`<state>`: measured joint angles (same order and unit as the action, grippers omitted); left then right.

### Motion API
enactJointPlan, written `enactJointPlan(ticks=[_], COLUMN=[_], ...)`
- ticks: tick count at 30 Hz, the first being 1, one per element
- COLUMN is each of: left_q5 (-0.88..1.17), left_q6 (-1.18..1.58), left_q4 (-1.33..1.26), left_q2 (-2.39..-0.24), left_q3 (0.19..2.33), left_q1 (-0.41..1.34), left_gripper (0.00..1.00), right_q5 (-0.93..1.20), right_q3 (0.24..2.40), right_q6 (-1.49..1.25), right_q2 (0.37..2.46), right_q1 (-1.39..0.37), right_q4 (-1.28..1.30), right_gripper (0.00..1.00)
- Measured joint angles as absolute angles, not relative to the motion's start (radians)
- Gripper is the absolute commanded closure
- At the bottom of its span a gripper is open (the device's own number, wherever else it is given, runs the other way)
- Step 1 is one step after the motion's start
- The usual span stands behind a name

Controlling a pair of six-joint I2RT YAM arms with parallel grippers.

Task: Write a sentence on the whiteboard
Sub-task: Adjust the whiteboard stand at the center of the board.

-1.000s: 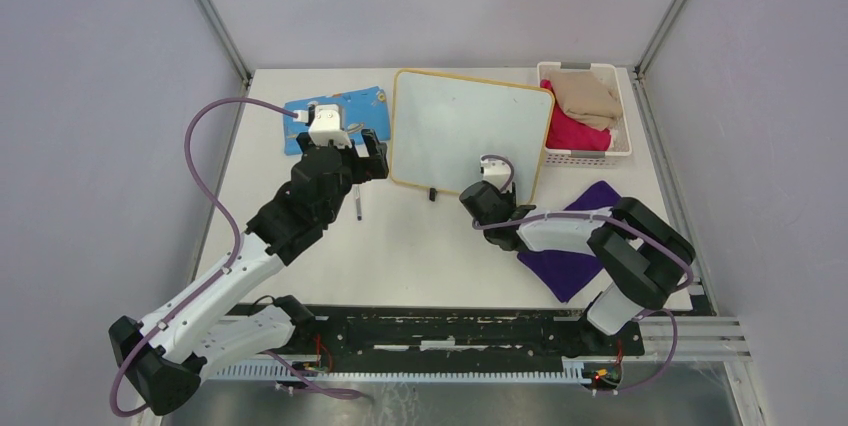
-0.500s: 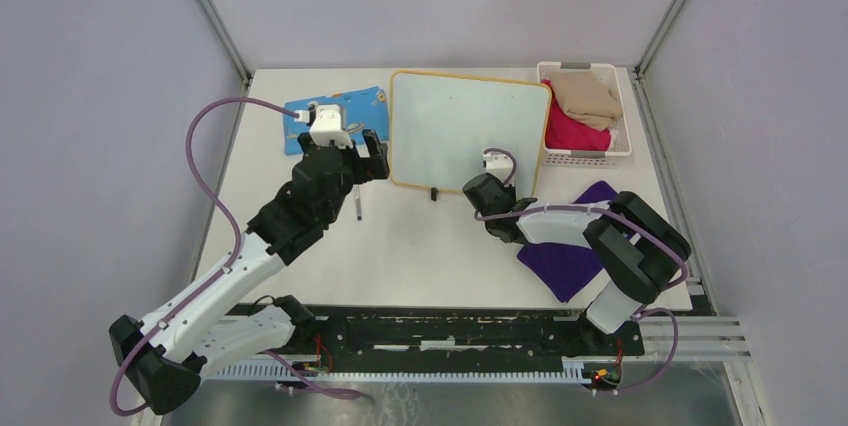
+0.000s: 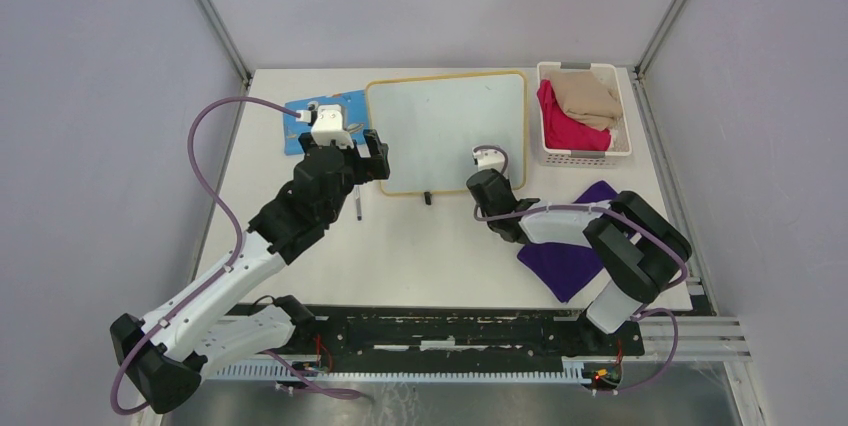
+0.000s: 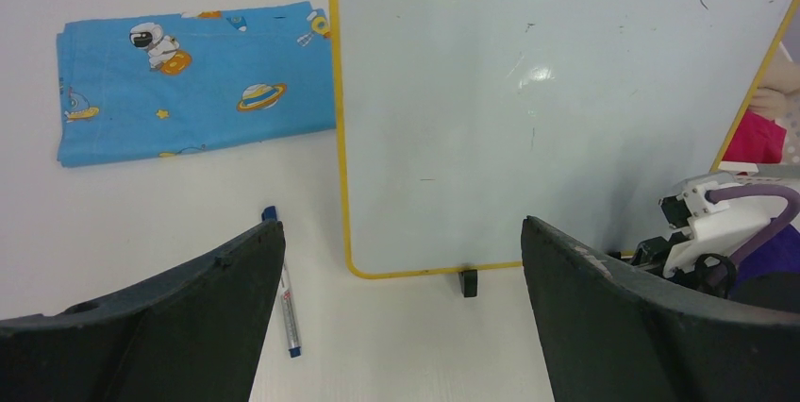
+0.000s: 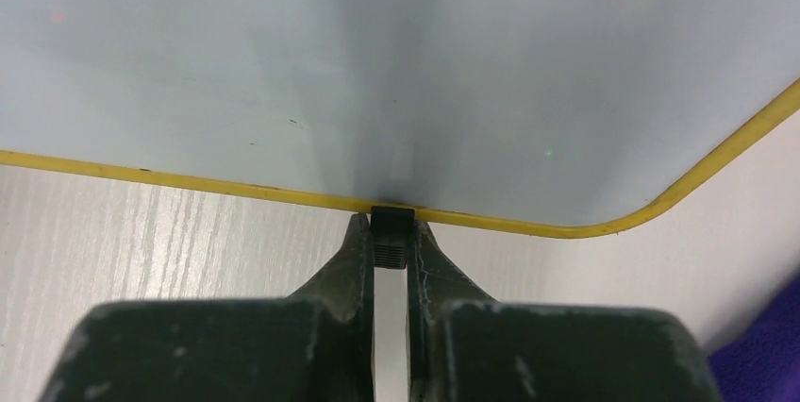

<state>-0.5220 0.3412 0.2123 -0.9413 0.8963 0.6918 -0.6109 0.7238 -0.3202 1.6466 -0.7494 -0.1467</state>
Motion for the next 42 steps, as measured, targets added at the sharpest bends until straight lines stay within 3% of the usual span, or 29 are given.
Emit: enactJointPlan(ticks=[11,24,35,42], left_q5=[-0.522,-0.521,-0.521,-0.522], left_q6=[0.341,0.341,0.341,0.341], left_q4=[0.213,0.213,0.213,0.213], left_q2=[-0.943,-0.948,-0.949,-0.949], left_q3=[0.896,0.896,0.896,0.896], left_q1=[0.692,0.692,0.692,0.696], left_gripper=[0.01,0.00,0.00,0.00], right_q5=[-0.515,-0.469,-0.418,-0.362], right_q3=[0.672,0.628,0.548,0.487], right_q6=[-0.344,-0.332,-0.319,-0.318], right_q2=[1.639,1.613,1.494,1.336], right_q1=[-0.709,-0.698,-0.698,-0.698], right_q4=[-0.210,-0.259,-0.197,-0.146], right_gripper=[1.00,0.67,0.27,0.19])
